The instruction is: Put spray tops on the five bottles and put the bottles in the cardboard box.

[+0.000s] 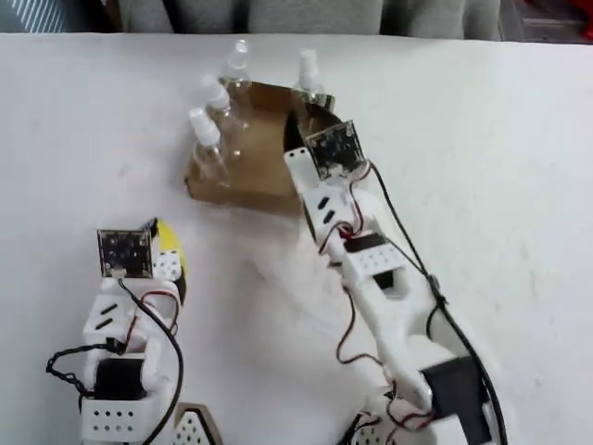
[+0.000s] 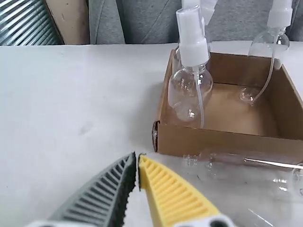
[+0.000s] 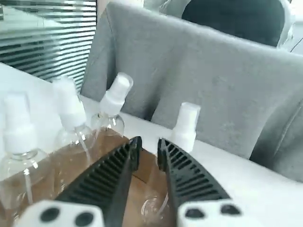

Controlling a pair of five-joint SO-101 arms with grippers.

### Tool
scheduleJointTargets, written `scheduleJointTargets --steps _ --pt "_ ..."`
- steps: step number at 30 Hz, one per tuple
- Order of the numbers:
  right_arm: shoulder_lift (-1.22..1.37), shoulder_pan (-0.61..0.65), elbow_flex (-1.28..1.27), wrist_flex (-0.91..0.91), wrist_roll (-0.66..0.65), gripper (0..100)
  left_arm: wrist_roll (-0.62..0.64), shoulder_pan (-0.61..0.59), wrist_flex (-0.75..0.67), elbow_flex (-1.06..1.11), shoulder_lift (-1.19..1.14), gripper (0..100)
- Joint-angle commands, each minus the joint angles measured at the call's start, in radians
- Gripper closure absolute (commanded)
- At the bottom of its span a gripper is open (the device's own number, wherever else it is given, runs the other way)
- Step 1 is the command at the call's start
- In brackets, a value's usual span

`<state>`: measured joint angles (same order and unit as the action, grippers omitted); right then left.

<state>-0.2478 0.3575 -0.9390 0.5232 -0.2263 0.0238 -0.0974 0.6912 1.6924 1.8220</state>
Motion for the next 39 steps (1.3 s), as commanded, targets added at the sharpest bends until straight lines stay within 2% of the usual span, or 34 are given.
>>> scheduleJointTargets --steps 1,5,10,15,18,20,25,31,39 --pt "-0.163 0.012 -0.041 -0.068 0.009 95.7 -0.012 -0.012 -0.026 0.0 0.007 98" --pt "-0.337 0.002 -0.043 -0.361 0.009 98.1 -0.012 -0.012 -0.025 0.0 0.007 98" --pt "-0.57 0.016 0.012 -0.857 0.009 98.4 -0.012 -0.012 -0.023 0.0 0.007 98" --pt "-0.682 0.11 0.15 -1.336 0.005 98.4 -0.012 -0.012 -0.023 0.0 0.007 98" --pt "-0.662 0.183 0.216 -1.504 0.009 98.4 -0.012 -0.012 -0.021 0.0 0.007 98" --pt "-0.628 0.225 0.229 -1.557 0.009 98.4 -0.012 -0.012 -0.02 0.0 0.007 98" --pt "-0.45 0.289 0.216 -1.558 0.069 98.4 -0.011 -0.025 -0.018 0.0 0.007 98" --pt "-0.173 0.335 0.221 -1.435 0.066 98.3 -0.008 -0.038 -0.021 0.0 0.007 98" --pt "-0.054 0.334 0.295 -1.483 0.061 85.8 -0.009 -0.038 -0.02 0.0 0.007 98"
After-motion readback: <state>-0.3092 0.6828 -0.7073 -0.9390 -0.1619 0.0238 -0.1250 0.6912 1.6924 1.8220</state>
